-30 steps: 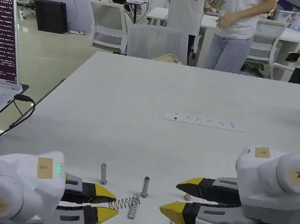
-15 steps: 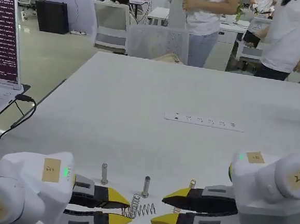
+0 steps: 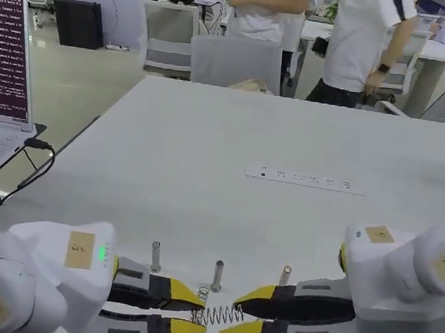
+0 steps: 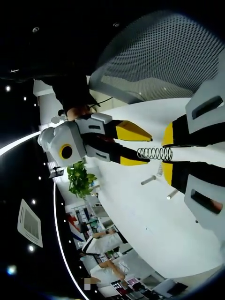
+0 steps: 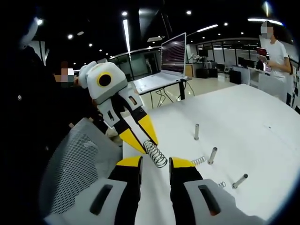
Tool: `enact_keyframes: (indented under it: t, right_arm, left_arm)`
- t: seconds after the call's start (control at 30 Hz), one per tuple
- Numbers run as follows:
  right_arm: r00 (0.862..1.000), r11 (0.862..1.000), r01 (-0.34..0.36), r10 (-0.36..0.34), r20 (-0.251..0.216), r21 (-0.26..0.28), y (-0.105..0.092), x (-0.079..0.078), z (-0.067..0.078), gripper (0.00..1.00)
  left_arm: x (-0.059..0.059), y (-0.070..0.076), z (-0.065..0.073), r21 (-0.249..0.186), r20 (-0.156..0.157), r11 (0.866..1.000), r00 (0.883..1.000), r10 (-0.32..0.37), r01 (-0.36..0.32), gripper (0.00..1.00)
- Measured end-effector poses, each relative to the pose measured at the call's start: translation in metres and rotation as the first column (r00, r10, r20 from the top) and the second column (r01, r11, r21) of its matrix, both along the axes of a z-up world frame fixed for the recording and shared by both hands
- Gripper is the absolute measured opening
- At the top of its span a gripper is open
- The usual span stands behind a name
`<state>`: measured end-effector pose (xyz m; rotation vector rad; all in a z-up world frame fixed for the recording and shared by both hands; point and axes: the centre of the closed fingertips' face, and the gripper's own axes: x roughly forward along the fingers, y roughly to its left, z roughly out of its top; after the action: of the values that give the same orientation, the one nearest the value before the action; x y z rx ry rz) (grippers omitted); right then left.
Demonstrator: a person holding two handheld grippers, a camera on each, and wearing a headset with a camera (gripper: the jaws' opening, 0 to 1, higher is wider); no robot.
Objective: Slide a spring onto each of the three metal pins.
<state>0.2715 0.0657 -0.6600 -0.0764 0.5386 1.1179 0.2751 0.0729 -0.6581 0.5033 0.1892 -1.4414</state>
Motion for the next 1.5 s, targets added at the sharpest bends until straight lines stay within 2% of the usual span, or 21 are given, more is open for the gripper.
enact_keyframes:
  t: [0.07, 0.33, 1.5]
  right_arm:
    - [1.000, 1.000, -0.003, 0.003, -0.007, 0.010, 0.000, -0.001, 0.001, 0.18]
    - [1.000, 1.000, -0.016, 0.016, 0.004, -0.006, -0.002, -0.002, -0.001, 0.12]
    - [0.996, 0.993, -0.060, 0.066, 0.056, -0.103, 0.010, -0.001, 0.009, 0.09]
  left_arm:
    - [-0.001, -0.001, 0.000, -0.003, -0.002, 1.000, 1.000, -0.003, 0.003, 0.03]
    - [-0.004, -0.003, 0.000, -0.003, -0.006, 1.000, 1.000, -0.012, 0.012, 0.03]
    - [-0.001, 0.002, -0.006, 0.002, -0.021, 1.000, 0.999, 0.028, -0.028, 0.03]
